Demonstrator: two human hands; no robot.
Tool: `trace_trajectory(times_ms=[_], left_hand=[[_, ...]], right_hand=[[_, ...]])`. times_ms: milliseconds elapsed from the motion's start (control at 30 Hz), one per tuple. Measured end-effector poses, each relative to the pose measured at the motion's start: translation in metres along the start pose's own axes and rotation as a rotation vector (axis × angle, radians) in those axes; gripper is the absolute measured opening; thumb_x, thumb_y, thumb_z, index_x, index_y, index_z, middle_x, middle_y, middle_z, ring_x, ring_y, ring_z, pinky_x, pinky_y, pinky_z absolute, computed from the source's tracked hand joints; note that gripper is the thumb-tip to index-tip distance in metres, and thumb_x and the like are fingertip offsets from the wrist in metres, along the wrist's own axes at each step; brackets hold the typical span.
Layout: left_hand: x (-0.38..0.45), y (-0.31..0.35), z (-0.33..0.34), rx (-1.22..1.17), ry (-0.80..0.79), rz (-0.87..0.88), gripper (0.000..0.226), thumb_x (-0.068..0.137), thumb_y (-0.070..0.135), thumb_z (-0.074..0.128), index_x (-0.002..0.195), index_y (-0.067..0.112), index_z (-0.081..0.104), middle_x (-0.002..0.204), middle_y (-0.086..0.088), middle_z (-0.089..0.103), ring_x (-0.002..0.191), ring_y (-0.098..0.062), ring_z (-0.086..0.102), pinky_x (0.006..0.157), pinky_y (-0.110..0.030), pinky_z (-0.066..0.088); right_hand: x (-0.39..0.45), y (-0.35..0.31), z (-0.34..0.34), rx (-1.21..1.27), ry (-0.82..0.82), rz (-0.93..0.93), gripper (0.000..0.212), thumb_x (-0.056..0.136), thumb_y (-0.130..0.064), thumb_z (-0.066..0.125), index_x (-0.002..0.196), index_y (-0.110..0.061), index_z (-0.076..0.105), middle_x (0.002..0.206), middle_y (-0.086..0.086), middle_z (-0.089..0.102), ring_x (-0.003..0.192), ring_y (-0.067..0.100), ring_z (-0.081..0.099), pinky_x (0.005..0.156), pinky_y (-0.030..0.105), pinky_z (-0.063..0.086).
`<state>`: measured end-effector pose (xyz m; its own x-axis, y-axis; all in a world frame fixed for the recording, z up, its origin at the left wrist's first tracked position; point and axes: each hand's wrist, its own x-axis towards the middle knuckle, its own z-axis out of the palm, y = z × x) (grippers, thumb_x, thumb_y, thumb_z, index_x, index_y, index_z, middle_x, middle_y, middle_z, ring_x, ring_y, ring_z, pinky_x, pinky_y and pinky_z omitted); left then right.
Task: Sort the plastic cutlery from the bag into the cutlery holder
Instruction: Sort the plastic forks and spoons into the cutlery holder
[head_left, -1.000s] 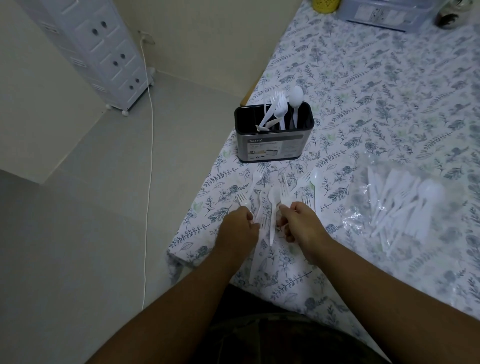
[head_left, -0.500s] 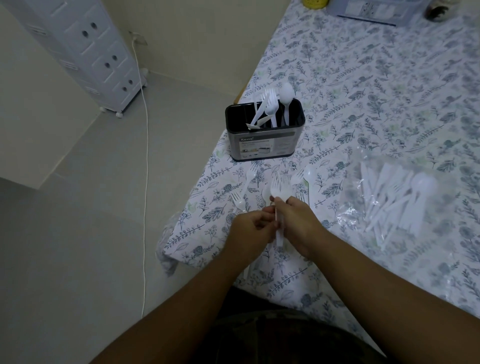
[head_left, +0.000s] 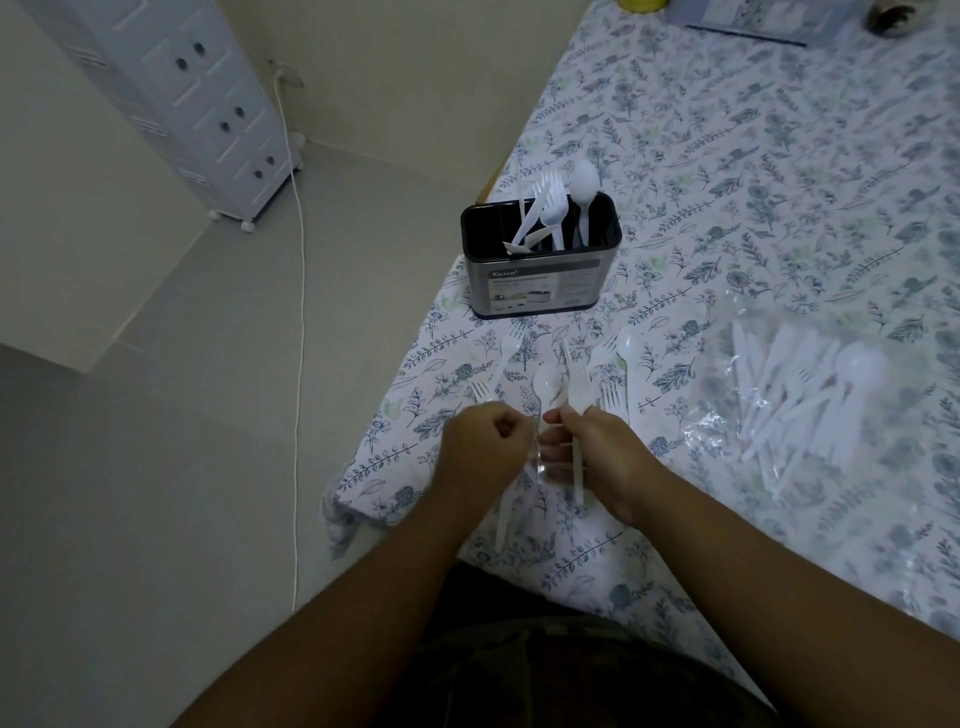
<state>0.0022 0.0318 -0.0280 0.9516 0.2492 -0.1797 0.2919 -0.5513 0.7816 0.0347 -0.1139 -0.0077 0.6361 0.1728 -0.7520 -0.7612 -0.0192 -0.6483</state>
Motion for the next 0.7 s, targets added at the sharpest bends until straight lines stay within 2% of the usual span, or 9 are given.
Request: trace_trajectory(times_ms=[67, 167, 267, 333, 400, 433, 533, 600, 700], left_hand=[[0.014, -0.012, -0.007, 0.017, 0.073, -0.143, 0.022, 0.09, 0.029, 0.071, 0.075, 0.013, 0.064, 0.067, 0.007, 0.063, 0.06, 0.0, 0.059, 0.053, -0.011, 0.039], [0.028, -0.023, -0.011, 0.025, 0.11, -0.294, 0.028, 0.087, 0.038, 0.073, 0.09, 0.013, 0.062, 0.084, 0.002, 0.064, 0.074, -0.011, 0.059, 0.059, -0.02, 0.038], [0.04, -0.026, -0.005, 0.047, 0.09, -0.293, 0.032, 0.088, 0.033, 0.073, 0.107, 0.009, 0.062, 0.096, -0.003, 0.065, 0.086, -0.017, 0.06, 0.072, -0.023, 0.041], [0.046, -0.026, -0.002, 0.066, 0.104, -0.266, 0.025, 0.089, 0.023, 0.073, 0.105, 0.005, 0.065, 0.099, -0.011, 0.067, 0.082, -0.017, 0.059, 0.068, -0.022, 0.041], [0.046, -0.025, 0.0, 0.03, 0.141, -0.25, 0.018, 0.089, 0.016, 0.073, 0.101, 0.004, 0.069, 0.099, -0.013, 0.069, 0.074, -0.012, 0.059, 0.058, -0.012, 0.04], [0.045, -0.024, 0.0, 0.001, 0.153, -0.248, 0.014, 0.089, 0.014, 0.073, 0.098, 0.004, 0.07, 0.098, -0.012, 0.07, 0.074, -0.012, 0.06, 0.057, -0.01, 0.041], [0.039, -0.02, 0.003, -0.087, 0.16, -0.281, 0.01, 0.09, 0.016, 0.071, 0.093, 0.007, 0.07, 0.09, -0.008, 0.071, 0.079, -0.017, 0.064, 0.066, -0.022, 0.052], [0.034, -0.012, 0.002, -0.164, 0.191, -0.288, 0.012, 0.092, 0.019, 0.069, 0.096, 0.008, 0.07, 0.09, -0.005, 0.07, 0.081, -0.017, 0.066, 0.062, -0.018, 0.049], [0.024, 0.011, -0.002, -0.24, 0.234, -0.192, 0.01, 0.094, 0.02, 0.067, 0.098, 0.011, 0.068, 0.085, 0.004, 0.067, 0.076, -0.004, 0.063, 0.059, -0.006, 0.046]], right_hand=[[0.0, 0.002, -0.002, -0.085, 0.041, 0.018, 0.028, 0.108, -0.024, 0.044, 0.114, -0.004, 0.062, 0.081, 0.008, 0.056, 0.062, 0.018, 0.049, 0.056, 0.035, 0.046], [-0.001, 0.007, -0.005, -0.178, 0.087, 0.03, 0.028, 0.105, -0.027, 0.044, 0.112, -0.008, 0.064, 0.078, 0.006, 0.049, 0.057, 0.017, 0.041, 0.052, 0.031, 0.036], [-0.005, 0.007, -0.006, -0.087, 0.097, 0.058, 0.028, 0.105, -0.022, 0.043, 0.115, -0.006, 0.064, 0.072, 0.006, 0.048, 0.057, 0.016, 0.04, 0.051, 0.029, 0.034], [-0.007, 0.007, -0.007, -0.082, 0.099, 0.052, 0.029, 0.106, -0.02, 0.04, 0.118, -0.006, 0.062, 0.072, 0.005, 0.048, 0.059, 0.016, 0.042, 0.054, 0.028, 0.036], [-0.01, 0.007, -0.009, -0.116, 0.092, 0.015, 0.031, 0.108, -0.02, 0.037, 0.12, -0.006, 0.062, 0.075, 0.005, 0.049, 0.064, 0.016, 0.046, 0.058, 0.027, 0.042], [-0.011, 0.007, -0.01, -0.131, 0.092, -0.009, 0.031, 0.109, -0.02, 0.037, 0.12, -0.006, 0.063, 0.077, 0.005, 0.05, 0.067, 0.016, 0.048, 0.06, 0.027, 0.046], [-0.011, 0.008, -0.012, -0.142, 0.102, -0.073, 0.028, 0.109, -0.022, 0.042, 0.115, -0.008, 0.066, 0.08, 0.005, 0.052, 0.071, 0.016, 0.052, 0.067, 0.029, 0.055], [-0.009, 0.009, -0.01, -0.146, 0.106, -0.105, 0.027, 0.108, -0.023, 0.046, 0.11, -0.008, 0.067, 0.082, 0.007, 0.054, 0.072, 0.017, 0.054, 0.075, 0.034, 0.059], [-0.009, 0.008, -0.005, -0.206, 0.118, -0.18, 0.03, 0.107, -0.024, 0.047, 0.11, 0.0, 0.066, 0.084, 0.008, 0.059, 0.076, 0.018, 0.058, 0.079, 0.038, 0.062]])
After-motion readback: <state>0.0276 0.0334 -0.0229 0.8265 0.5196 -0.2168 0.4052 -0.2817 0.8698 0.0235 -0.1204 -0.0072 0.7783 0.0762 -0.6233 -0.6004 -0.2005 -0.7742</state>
